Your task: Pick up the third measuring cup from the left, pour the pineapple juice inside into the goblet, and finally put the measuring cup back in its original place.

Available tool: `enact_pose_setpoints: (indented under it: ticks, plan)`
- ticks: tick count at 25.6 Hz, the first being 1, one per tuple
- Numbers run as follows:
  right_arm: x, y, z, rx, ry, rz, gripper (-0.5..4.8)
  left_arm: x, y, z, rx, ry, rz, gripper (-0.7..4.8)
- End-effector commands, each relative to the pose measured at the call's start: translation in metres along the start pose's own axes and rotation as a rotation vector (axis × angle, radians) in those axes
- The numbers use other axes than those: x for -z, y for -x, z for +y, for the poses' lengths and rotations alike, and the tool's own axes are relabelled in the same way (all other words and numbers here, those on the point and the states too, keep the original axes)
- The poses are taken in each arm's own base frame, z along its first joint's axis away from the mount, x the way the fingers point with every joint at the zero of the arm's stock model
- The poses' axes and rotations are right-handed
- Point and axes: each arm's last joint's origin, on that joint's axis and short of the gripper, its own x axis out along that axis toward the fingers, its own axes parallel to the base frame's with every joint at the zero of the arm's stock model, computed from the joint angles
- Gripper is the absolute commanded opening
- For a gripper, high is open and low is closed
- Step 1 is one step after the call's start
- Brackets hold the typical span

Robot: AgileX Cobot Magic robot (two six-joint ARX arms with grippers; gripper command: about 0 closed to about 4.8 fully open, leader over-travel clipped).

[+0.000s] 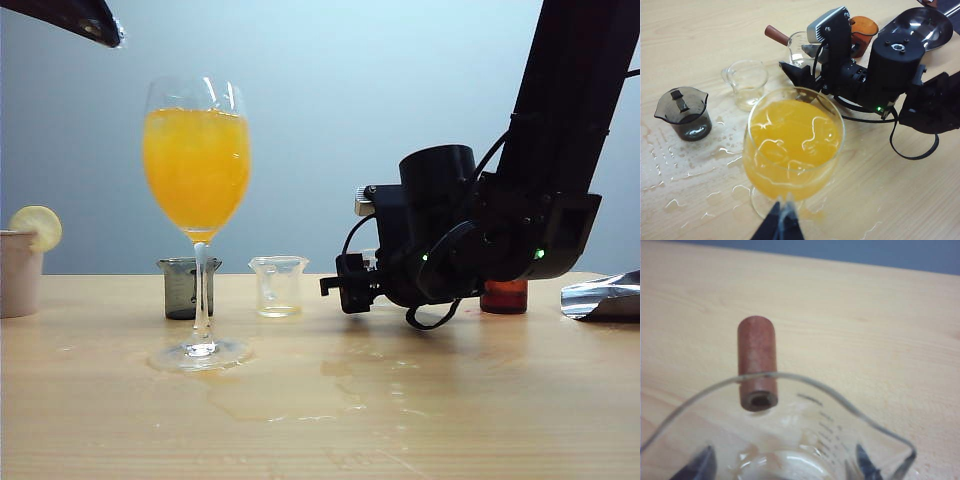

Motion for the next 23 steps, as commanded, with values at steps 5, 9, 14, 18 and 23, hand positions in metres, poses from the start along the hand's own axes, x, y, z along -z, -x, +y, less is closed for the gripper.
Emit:
enact_pose_setpoints:
  ticks: [5,9,14,18,23]
  plan:
    - [0.003,-0.001,0.001,0.003,0.016,0.033,1.03,-0.001,0.001,0.000,0.002,-0.005,-0.003,-0.05]
    - [0.013,-0.002,-0.002,0.009,0.021,0.060,1.03,0.001,0.001,0.000,0.001,-0.002,0.016,-0.05]
    - [0.012,-0.003,-0.003,0.011,0.006,0.049,1.22,0.003,0.001,0.000,0.001,0.001,0.034,-0.05]
    - [0.012,-0.003,-0.002,-0.005,-0.010,0.048,3.29,0.003,0.001,0.000,0.000,0.000,0.033,-0.05]
    - [0.007,-0.002,-0.001,-0.025,-0.011,0.043,4.79,0.003,0.001,0.000,0.001,0.001,0.034,-0.05]
